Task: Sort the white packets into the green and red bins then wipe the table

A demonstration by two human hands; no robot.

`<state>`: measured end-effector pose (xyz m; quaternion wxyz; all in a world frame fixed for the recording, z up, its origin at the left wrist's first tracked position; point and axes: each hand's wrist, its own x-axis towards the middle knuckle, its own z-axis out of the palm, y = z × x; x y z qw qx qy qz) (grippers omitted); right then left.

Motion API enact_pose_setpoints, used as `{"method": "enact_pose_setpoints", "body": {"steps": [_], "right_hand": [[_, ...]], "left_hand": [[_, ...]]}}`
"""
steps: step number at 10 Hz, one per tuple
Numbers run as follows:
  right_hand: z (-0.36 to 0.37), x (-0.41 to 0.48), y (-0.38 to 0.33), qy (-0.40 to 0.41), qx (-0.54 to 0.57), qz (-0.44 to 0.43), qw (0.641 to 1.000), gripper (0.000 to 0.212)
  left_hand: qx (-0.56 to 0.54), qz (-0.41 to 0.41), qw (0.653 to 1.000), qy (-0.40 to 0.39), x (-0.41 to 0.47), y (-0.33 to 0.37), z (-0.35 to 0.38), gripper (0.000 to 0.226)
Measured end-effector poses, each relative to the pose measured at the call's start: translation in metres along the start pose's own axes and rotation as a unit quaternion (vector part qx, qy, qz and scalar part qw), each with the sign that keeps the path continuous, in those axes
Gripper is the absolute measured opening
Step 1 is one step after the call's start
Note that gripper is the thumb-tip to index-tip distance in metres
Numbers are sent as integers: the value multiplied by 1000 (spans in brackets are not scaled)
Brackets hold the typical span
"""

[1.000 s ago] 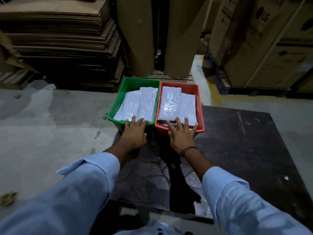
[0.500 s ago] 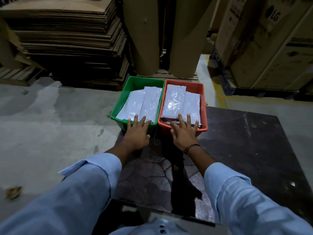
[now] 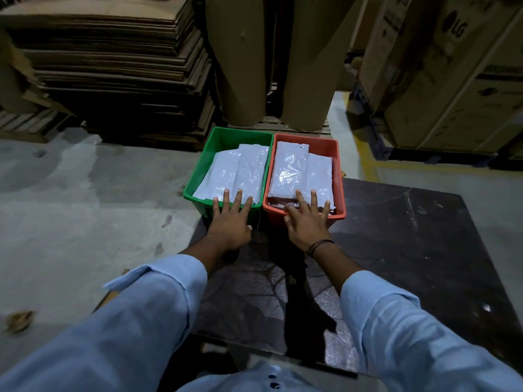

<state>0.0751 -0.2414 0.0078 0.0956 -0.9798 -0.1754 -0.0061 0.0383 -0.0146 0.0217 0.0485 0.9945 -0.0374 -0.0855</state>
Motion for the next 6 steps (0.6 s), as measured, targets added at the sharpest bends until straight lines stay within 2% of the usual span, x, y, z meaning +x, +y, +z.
{"method": "enact_pose_setpoints", "body": {"steps": [2, 4, 6], "right_hand": [[-6, -1, -1, -9, 1, -2, 1000, 37], [-13, -9, 2, -2, -22, -8, 1000, 51], [-33, -33, 15, 34, -10, 1, 999, 55]], "left_hand": [[-7, -1, 1000, 1, 1, 0, -1, 84], [-10, 8, 998, 62, -8, 9, -2, 81], [-3, 15, 992, 125, -23, 44, -13, 77]]}}
